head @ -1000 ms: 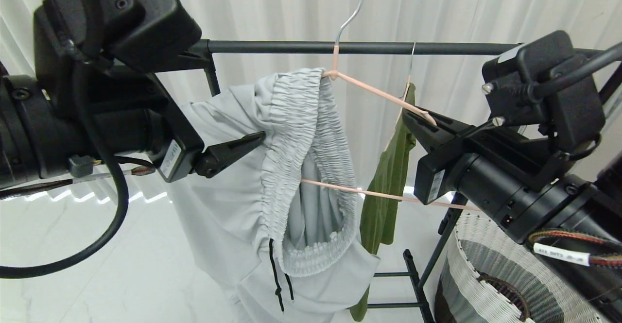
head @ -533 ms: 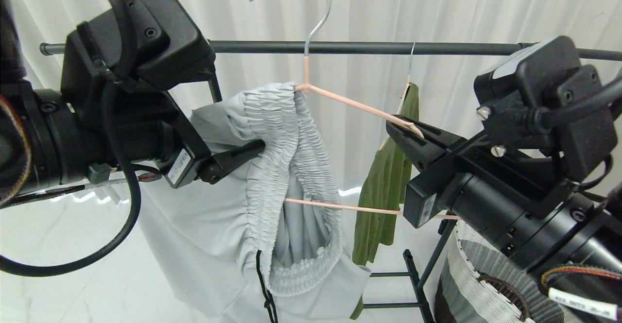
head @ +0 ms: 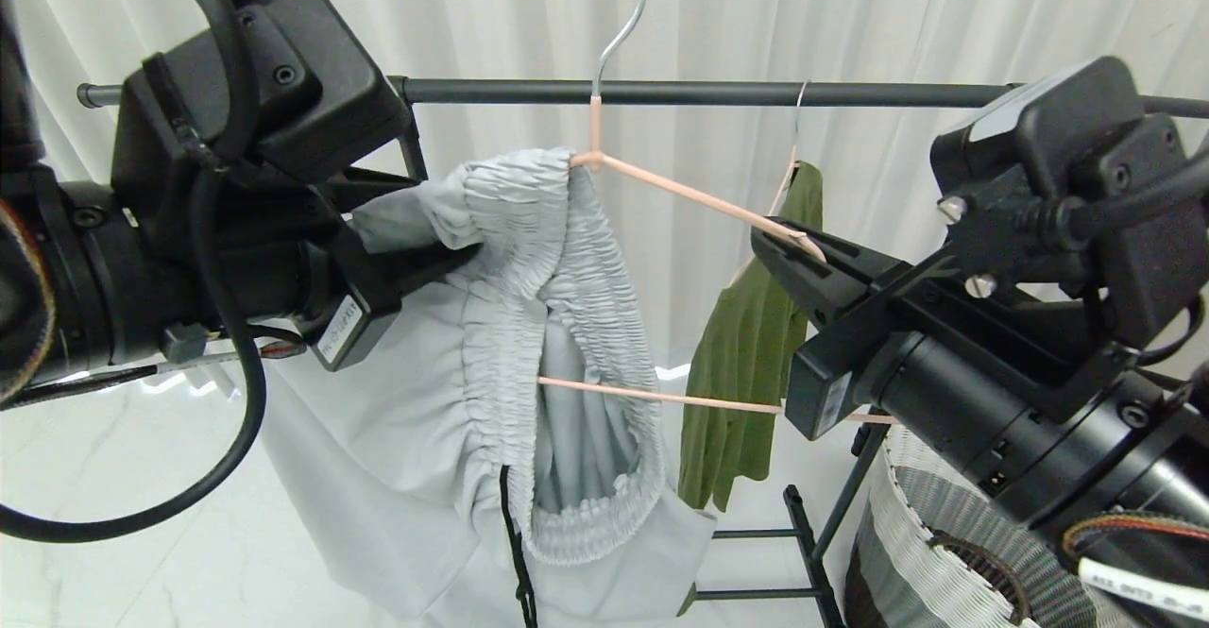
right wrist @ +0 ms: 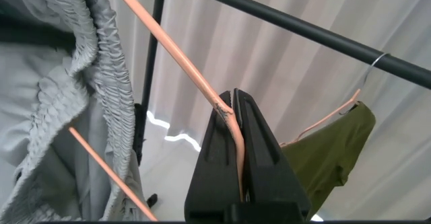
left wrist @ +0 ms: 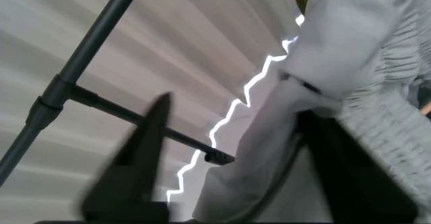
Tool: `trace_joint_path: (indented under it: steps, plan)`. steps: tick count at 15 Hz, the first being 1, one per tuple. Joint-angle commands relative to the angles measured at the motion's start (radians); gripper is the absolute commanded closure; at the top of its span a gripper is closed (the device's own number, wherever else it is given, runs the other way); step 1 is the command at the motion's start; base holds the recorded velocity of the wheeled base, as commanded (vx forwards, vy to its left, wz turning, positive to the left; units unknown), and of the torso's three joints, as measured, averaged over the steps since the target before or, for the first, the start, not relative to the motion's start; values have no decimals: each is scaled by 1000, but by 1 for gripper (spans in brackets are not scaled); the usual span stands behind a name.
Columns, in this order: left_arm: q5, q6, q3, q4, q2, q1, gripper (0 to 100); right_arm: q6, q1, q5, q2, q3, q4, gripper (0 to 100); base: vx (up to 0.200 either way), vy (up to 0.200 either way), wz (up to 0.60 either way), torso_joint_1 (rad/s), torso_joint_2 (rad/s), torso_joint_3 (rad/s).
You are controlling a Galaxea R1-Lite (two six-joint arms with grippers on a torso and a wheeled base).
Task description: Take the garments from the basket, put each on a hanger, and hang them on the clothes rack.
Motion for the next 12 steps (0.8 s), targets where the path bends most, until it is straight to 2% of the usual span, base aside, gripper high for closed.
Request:
trace_joint_path:
  steps: [1,7,8,10,12]
  plan:
    - [1,-1,-1,-1,3,0,100,-3,0,0,-2,0,0,100,0,0,0,0,0,0]
    - [1,-1,25,-24,0,0,100,-3,0,0,-2,2,0,100,0,0,0,0,0,0]
    - [1,-1,36,-43,0,0,100,-3,0,0,-2,2,0,0,0,0,0,0,0,0]
    - [7,2,68,-103,0,2,100,-3,0,-2,-8,5,0,0,0,0,0,0,0,0]
    - [102,1,96,-151,0,2,100,-3,-1,-5,-14,6,0,0,0,0,0,0,0,0]
